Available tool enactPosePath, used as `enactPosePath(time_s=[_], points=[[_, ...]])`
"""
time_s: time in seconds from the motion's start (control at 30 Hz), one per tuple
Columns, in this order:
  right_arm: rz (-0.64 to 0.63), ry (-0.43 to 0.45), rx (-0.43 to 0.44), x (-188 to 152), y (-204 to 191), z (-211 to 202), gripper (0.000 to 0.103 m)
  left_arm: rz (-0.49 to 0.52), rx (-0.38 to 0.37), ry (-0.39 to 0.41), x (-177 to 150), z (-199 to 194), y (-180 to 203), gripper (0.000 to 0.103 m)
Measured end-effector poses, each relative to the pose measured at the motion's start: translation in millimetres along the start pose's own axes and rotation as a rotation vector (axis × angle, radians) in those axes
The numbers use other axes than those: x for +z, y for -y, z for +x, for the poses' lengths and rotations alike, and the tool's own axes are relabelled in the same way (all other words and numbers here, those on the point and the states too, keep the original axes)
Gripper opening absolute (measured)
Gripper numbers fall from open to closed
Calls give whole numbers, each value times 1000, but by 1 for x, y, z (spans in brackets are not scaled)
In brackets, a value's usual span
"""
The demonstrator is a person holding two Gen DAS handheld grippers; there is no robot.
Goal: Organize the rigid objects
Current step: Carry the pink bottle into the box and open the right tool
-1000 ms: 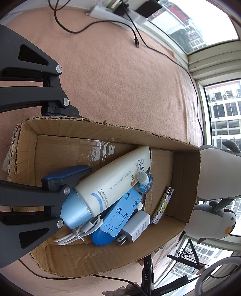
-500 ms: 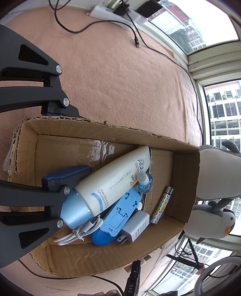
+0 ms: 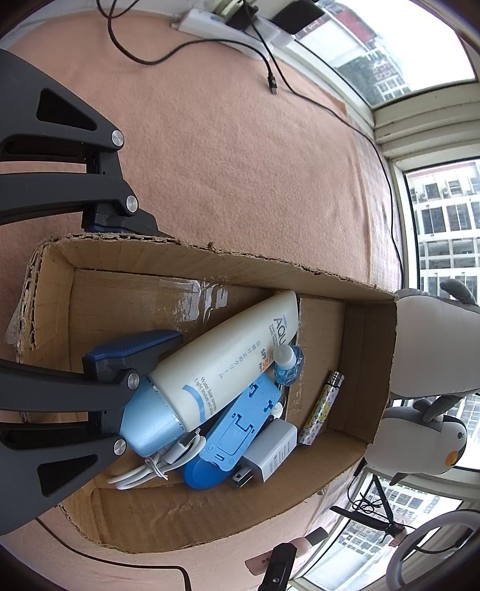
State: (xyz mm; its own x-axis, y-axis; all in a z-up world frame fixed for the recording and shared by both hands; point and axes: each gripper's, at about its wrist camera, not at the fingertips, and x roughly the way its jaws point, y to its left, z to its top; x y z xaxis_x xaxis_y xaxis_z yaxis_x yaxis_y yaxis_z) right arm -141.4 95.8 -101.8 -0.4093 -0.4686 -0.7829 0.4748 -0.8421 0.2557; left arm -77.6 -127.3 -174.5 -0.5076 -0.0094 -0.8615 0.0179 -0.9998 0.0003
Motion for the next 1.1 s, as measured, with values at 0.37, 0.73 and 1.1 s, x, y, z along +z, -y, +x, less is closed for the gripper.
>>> enactPosePath(time_s=[0.37,0.73,1.1], points=[[-28,-32,96,-2,-41,2,18,-2,-2,2,0,0,0,43],[-58,-61,129,14,-69,27,18,-3,-2,2,0,0,0,43],[-82,-68,111,26,-75,44,18,-4,-3,2,-1,0,0,43]])
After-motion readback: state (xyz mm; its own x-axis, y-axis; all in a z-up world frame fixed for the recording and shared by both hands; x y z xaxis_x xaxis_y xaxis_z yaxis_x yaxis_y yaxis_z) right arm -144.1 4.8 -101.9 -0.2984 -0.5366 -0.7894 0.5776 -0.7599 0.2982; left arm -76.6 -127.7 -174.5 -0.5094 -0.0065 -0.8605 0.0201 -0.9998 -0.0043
